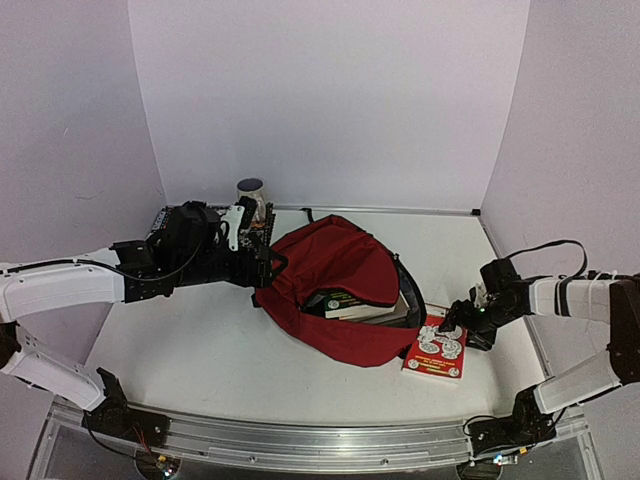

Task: Pack the student bag
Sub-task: Move the book to the center of the board, then pick up the book from the center of the board.

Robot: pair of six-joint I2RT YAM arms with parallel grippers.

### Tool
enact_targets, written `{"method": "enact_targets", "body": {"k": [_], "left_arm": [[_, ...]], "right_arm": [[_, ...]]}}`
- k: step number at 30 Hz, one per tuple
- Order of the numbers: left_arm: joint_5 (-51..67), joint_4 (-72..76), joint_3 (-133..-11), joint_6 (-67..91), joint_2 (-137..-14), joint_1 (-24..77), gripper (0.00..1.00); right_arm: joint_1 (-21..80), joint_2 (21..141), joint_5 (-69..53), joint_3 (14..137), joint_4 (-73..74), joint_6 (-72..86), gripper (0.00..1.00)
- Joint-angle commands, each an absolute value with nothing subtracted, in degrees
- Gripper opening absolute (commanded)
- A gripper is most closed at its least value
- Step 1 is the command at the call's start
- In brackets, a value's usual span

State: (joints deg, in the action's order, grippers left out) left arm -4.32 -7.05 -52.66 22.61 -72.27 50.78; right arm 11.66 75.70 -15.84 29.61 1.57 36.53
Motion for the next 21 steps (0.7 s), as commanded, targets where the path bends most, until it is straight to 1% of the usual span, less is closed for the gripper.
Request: {"method": "enact_targets", "body": {"k": [1,6,8,12,18,21], "left_arm": [[-4.3,-5.9,-53.0,23.4,-71.2,50.5,0.89],[-4.0,-5.9,-53.4,23.5,-71.4,50.5,0.89],[-3.8,-5.9,-53.5,23.6,-71.5,50.5,0.89],[-3.4,-5.9,-53.6,23.8,-71.4,50.5,0.89],[-3.0,-5.9,-53.8,24.0,-71.5,50.5,0.89],[-2.9,-5.9,-53.8,24.1,-71.5,50.5,0.89]], "right_arm": [[12.8,72.1,-21.6,31.6,2.8,36.6,0.72],[12.8,69.1,-22.6,32.3,1.5,38.3,0.67],[12.8,68.9,-23.0,32.0,0.6,39.0,0.62],[12.8,69.1,-24.3,30.4,-3.7,40.6,0.56],[12.8,74.2,-25.1,28.4,-8.2,40.4,0.48],[12.8,77.1,-24.3,28.1,-8.9,39.6,0.41]]}}
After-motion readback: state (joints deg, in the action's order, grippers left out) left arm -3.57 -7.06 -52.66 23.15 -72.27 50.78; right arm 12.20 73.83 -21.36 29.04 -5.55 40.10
